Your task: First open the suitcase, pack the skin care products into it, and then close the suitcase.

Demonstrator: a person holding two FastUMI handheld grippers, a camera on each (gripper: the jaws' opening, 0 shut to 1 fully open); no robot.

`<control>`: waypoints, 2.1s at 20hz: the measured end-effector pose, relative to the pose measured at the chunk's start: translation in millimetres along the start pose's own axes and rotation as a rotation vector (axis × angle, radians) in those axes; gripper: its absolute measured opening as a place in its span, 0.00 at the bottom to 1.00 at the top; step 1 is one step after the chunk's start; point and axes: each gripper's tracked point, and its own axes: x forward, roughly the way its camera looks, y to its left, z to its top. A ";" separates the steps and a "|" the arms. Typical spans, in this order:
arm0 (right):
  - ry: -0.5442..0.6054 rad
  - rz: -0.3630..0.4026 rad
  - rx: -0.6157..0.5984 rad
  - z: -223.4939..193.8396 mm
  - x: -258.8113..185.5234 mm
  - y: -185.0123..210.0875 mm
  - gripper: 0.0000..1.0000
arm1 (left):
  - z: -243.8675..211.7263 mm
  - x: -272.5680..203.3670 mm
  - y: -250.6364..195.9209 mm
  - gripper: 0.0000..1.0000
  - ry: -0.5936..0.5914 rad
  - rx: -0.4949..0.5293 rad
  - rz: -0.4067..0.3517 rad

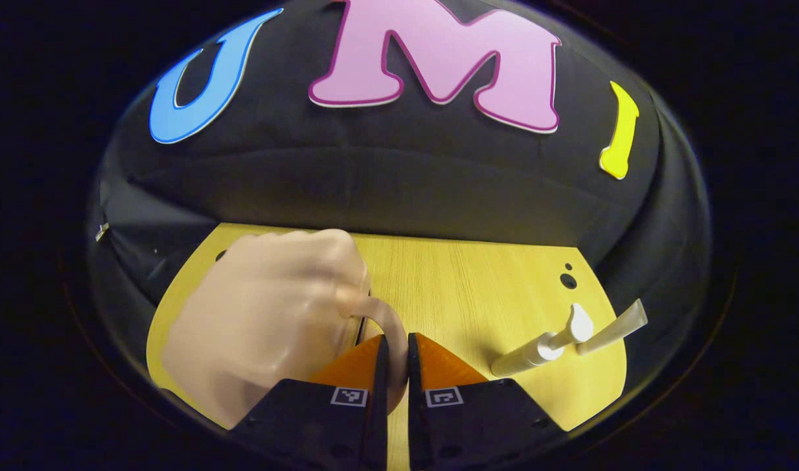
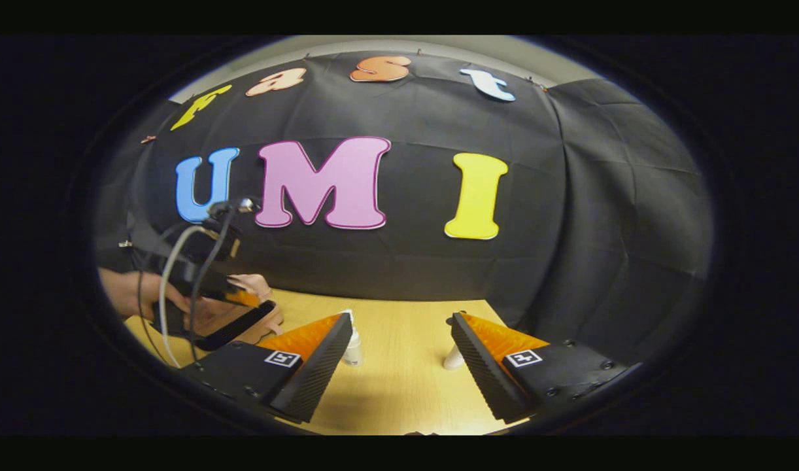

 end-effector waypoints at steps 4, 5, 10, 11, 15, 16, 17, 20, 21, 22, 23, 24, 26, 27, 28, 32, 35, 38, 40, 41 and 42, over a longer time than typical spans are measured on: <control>-0.027 -0.030 0.000 10.9 -13.5 3.6 0.97 | 64.0 -57.5 66.9 0.17 -0.035 0.039 0.001; -0.031 -0.039 0.004 13.2 -17.2 5.1 1.00 | 77.0 -68.4 92.1 0.18 -0.042 0.051 0.010; -0.035 -0.090 0.024 19.6 -40.1 9.9 0.97 | 130.0 -93.9 236.0 0.14 -0.114 0.202 0.195; -0.029 -0.103 0.026 18.6 -44.2 9.7 0.97 | 129.7 -95.1 262.7 0.14 -0.111 0.220 0.221; -0.003 -0.168 0.029 15.1 -62.3 3.7 0.97 | 115.7 -89.0 351.9 0.15 -0.121 0.222 0.324; 0.006 -0.192 0.029 12.7 -67.6 0.8 0.97 | 106.8 -87.5 374.0 0.15 -0.120 0.215 0.363; 0.012 -0.212 0.037 10.5 -74.0 -1.8 0.97 | 96.1 -86.8 397.0 0.15 -0.125 0.205 0.386; 0.058 -0.236 0.053 -6.5 -88.1 2.4 0.97 | 63.9 -63.4 457.5 0.15 -0.106 0.247 0.444; 0.079 -0.244 0.045 -12.4 -92.1 4.5 1.00 | 50.4 -47.9 477.1 0.16 -0.092 0.266 0.449; 0.090 -0.250 0.037 -15.7 -95.0 6.0 0.98 | 40.1 -33.0 492.7 0.16 -0.079 0.274 0.448; 0.100 -0.255 0.030 -17.0 -98.2 8.7 0.98 | 28.9 -20.3 506.1 0.17 -0.058 0.283 0.449; 0.112 -0.254 0.024 -18.9 -100.1 12.8 0.97 | 17.1 -10.1 519.2 0.18 -0.027 0.286 0.454; 0.117 -0.241 0.003 -18.7 -102.0 23.5 0.97 | 2.2 -1.7 544.6 0.22 0.006 0.297 0.496; 0.133 -0.230 -0.006 -21.3 -102.4 27.6 0.97 | -0.3 2.1 545.4 0.16 0.003 0.284 0.491; 0.139 -0.223 -0.011 -21.3 -101.5 31.0 0.97 | -1.3 1.3 542.5 0.21 -0.004 0.274 0.484; 0.088 -0.222 -0.009 -8.4 -100.2 38.7 0.97 | 14.8 -18.5 493.7 0.43 -0.120 0.253 0.390; 0.064 -0.237 0.003 -3.1 -96.7 31.4 0.97 | 47.2 -48.3 408.9 0.96 -0.286 0.294 0.273; 0.037 -0.260 0.013 0.6 -94.0 13.6 0.97 | 59.4 -76.0 316.9 0.97 -0.397 0.319 0.163; 0.030 -0.262 0.020 0.0 -90.0 1.9 0.97 | 59.5 -85.4 257.7 0.98 -0.447 0.299 0.102; 0.033 -0.262 0.027 -1.8 -87.1 -5.2 0.97 | 60.2 -91.4 226.8 0.97 -0.470 0.286 0.075; 0.036 -0.259 0.036 -4.1 -83.6 -10.0 0.93 | 61.1 -96.6 197.1 0.97 -0.493 0.272 0.036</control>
